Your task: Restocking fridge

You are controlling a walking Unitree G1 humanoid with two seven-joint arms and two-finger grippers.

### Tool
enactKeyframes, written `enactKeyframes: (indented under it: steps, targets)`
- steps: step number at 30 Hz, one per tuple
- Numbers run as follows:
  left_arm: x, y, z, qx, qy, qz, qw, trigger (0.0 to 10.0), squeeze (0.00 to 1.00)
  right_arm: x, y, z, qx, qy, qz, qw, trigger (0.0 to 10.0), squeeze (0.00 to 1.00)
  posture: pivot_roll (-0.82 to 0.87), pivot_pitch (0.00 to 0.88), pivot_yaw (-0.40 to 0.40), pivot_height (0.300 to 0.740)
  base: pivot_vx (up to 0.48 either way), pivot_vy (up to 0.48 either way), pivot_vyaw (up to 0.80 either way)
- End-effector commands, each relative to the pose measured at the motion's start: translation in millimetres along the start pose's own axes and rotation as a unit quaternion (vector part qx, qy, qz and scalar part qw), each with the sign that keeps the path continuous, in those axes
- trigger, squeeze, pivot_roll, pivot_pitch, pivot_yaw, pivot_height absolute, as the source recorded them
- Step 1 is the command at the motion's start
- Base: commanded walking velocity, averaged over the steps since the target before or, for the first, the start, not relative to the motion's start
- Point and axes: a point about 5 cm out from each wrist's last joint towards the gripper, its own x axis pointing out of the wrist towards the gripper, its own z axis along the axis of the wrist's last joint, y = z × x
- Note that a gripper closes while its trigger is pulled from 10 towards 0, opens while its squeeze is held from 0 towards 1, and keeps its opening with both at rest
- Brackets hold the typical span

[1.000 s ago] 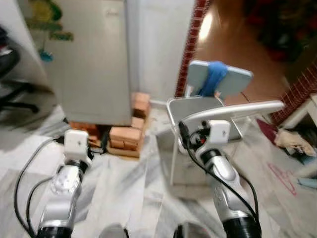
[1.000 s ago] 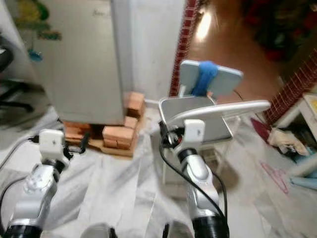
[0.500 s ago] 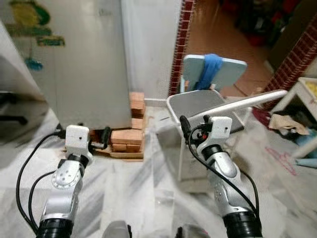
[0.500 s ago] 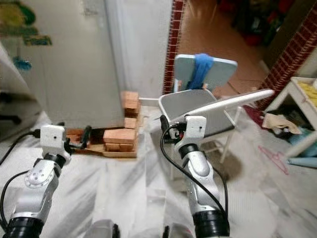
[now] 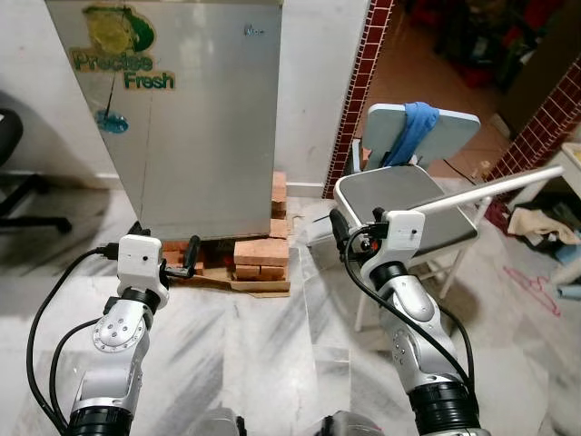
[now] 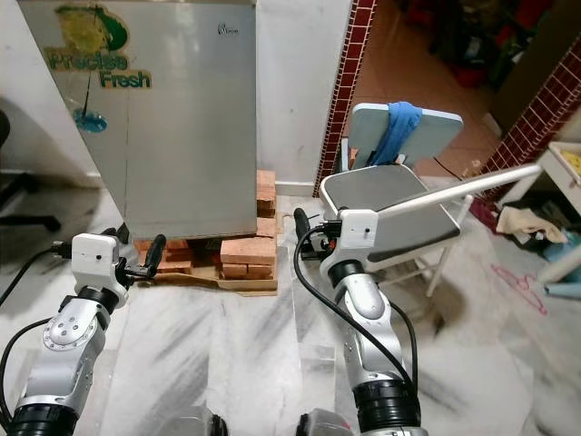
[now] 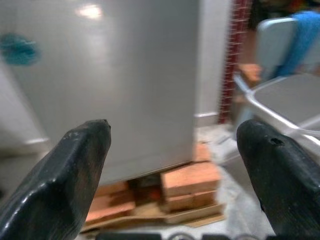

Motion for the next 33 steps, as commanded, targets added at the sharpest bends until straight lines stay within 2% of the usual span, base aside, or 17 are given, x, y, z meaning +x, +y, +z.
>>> enactKeyframes:
  steps: [1, 7, 15, 20, 23, 28, 33]
  targets:
    - [1.0, -4.4, 2.7, 0.003, -0.006, -0.010, 1.000, 10.0, 0.00, -0.8, -6.7, -0.8, -0.002, 0.003, -0.013, 1.000, 10.0, 0.00, 0.04, 0.007, -0.029, 0.740, 0.000, 0.480, -0.80]
    - [0.7, -4.3, 2.4, 0.001, -0.006, -0.009, 1.000, 10.0, 0.00, 0.4, -6.4, -0.4, -0.003, 0.001, -0.011, 1.000, 10.0, 0.00, 0.04, 0.006, -0.029, 0.740, 0.000, 0.480, -0.73]
    - [0.6, -4.8, 1.8, 0.003, -0.005, -0.011, 1.000, 10.0, 0.00, 1.1, -2.4, -2.8, -0.020, 0.006, -0.006, 1.000, 10.0, 0.00, 0.04, 0.002, -0.027, 0.740, 0.000, 0.480, 0.00]
    - [1.8, -5.0, 2.9, 0.000, -0.005, -0.013, 1.000, 10.0, 0.00, 2.7, 1.2, -2.0, -0.019, 0.003, -0.001, 1.000, 10.0, 0.00, 0.05, 0.002, -0.025, 0.740, 0.000, 0.480, 0.00]
    - [1.7, -3.7, 3.2, -0.002, -0.005, -0.012, 1.000, 10.0, 0.00, 4.0, -1.9, -1.5, -0.003, 0.002, -0.012, 1.000, 10.0, 0.00, 0.05, 0.007, -0.024, 0.740, 0.000, 0.480, 0.00]
    - [-0.8, -5.5, 2.3, -0.010, -0.002, -0.026, 1.000, 10.0, 0.00, 2.5, -1.4, -4.0, -0.005, 0.009, -0.011, 1.000, 10.0, 0.00, 0.05, 0.008, -0.023, 0.740, 0.000, 0.480, 0.00]
    - [0.4, -3.2, 2.4, -0.007, -0.001, -0.017, 1.000, 10.0, 0.00, 4.4, 0.9, -3.5, -0.005, 0.004, -0.009, 1.000, 10.0, 0.00, 0.05, 0.006, -0.020, 0.740, 0.000, 0.480, -0.69]
